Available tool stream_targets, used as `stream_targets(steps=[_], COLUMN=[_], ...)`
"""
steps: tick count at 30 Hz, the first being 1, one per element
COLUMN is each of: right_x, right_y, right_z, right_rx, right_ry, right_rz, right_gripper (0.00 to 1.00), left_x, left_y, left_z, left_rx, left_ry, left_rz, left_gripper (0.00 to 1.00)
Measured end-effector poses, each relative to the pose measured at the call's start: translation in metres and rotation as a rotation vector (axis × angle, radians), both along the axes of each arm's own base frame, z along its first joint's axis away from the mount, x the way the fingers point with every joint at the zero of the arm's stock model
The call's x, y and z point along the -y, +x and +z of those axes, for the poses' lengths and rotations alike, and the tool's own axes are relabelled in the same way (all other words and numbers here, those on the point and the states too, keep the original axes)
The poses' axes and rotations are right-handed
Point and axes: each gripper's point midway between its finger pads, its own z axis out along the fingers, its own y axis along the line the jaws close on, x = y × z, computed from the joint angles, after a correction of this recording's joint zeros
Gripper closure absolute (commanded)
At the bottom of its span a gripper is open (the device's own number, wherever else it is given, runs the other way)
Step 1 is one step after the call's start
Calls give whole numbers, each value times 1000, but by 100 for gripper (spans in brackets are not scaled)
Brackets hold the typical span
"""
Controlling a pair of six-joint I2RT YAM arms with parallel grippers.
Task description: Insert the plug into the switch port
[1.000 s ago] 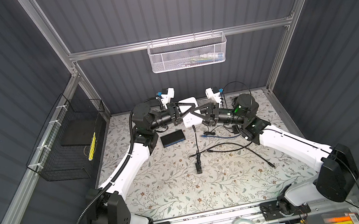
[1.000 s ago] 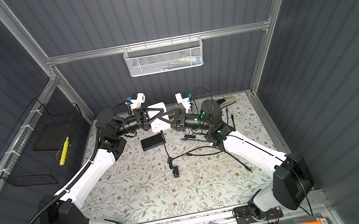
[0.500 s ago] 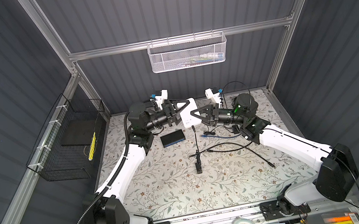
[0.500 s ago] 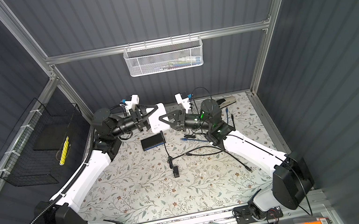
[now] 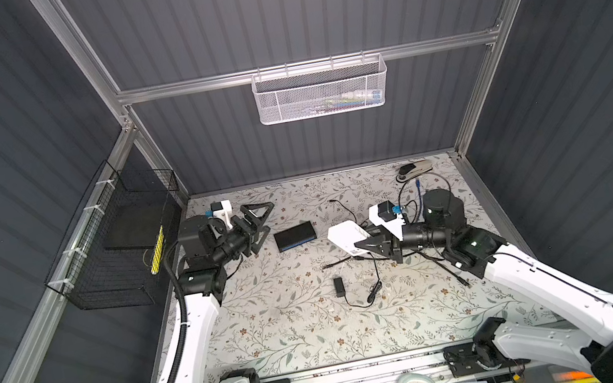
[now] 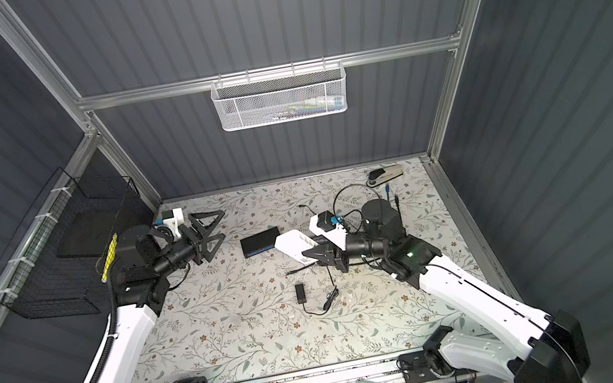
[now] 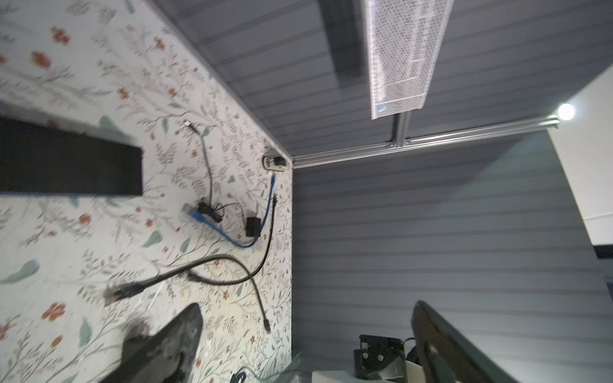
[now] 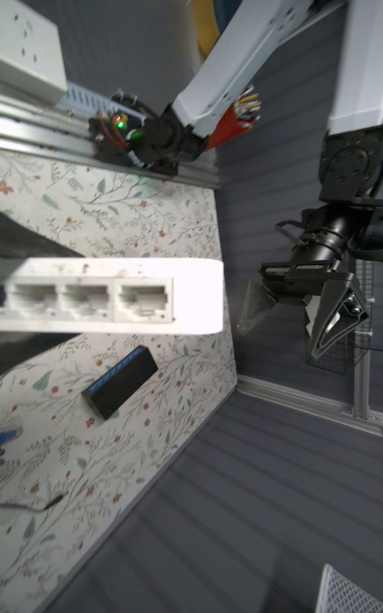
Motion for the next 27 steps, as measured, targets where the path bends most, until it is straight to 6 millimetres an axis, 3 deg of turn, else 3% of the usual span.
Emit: stream_targets(steps=[4,7,10,14,21,27], right_x=[-12,-19,-19,-26,-52,-67], right_y=[13,30,40,50,62,68], right_z=[-25,-64,-105,-140,-154,-150], right_rx=[195,265,303,319,410,498], right_ry=[-168,-326,-453,-544,-572,-568], right_rz=[-48,-68,-46,6,65,70], right_gripper=[100,100,100,100,100,100], left_x=[1,2,3,8,42,45], left_y=[-11,-23,-35,-47,-67,-59], left_z=[-21,-31,-54,-83,-90,-95], left_rx=[-91,-155,-283,-487,-661,-730], left_ry=[-53,-126,-215,-298,-354,-354], left_rz=[3,17,45,79,93,154], left_gripper=[3,4,6,5,13,19])
